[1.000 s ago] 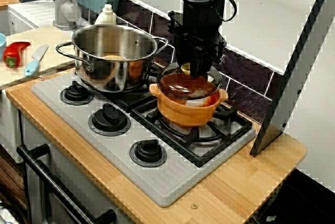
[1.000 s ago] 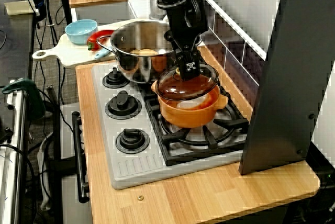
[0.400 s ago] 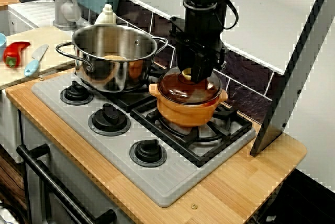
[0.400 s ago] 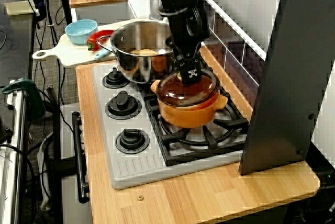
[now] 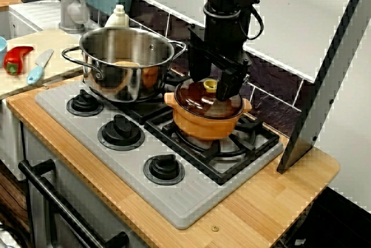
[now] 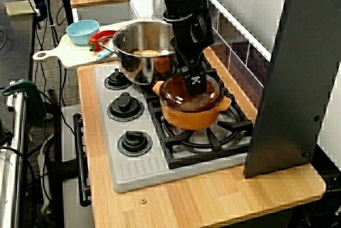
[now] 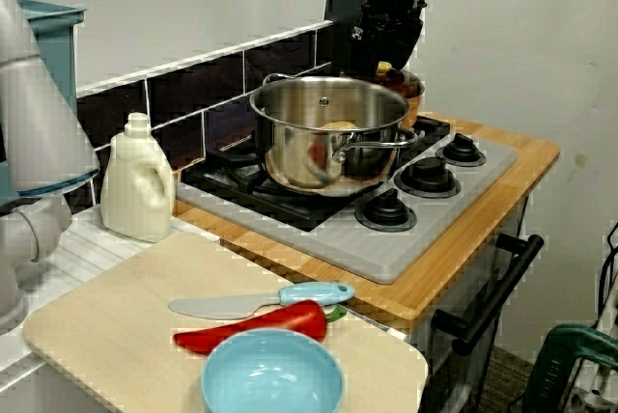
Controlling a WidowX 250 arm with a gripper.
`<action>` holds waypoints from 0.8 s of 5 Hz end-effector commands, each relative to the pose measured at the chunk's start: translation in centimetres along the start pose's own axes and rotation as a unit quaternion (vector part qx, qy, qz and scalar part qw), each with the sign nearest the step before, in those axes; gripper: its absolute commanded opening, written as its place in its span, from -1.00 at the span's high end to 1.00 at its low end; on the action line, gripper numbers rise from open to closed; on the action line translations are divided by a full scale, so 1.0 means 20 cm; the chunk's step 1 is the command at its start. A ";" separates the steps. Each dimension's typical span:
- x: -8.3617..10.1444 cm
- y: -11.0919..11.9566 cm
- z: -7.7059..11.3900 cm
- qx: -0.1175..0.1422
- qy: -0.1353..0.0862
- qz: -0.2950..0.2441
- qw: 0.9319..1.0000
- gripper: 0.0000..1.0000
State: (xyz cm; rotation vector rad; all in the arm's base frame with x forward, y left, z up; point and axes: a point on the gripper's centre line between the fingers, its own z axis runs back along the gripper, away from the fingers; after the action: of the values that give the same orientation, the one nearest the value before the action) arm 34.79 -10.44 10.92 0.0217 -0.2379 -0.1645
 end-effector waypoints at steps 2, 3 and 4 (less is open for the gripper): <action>0.00 0.04 0.12 -0.009 -0.022 0.004 1.000 -1.00; 0.00 0.05 0.14 -0.012 -0.021 0.007 1.000 -1.00; -0.01 0.07 0.16 -0.015 -0.019 0.010 1.000 -1.00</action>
State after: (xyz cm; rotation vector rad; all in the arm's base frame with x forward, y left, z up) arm 34.22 -9.61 10.81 0.0015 -0.1814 -0.1524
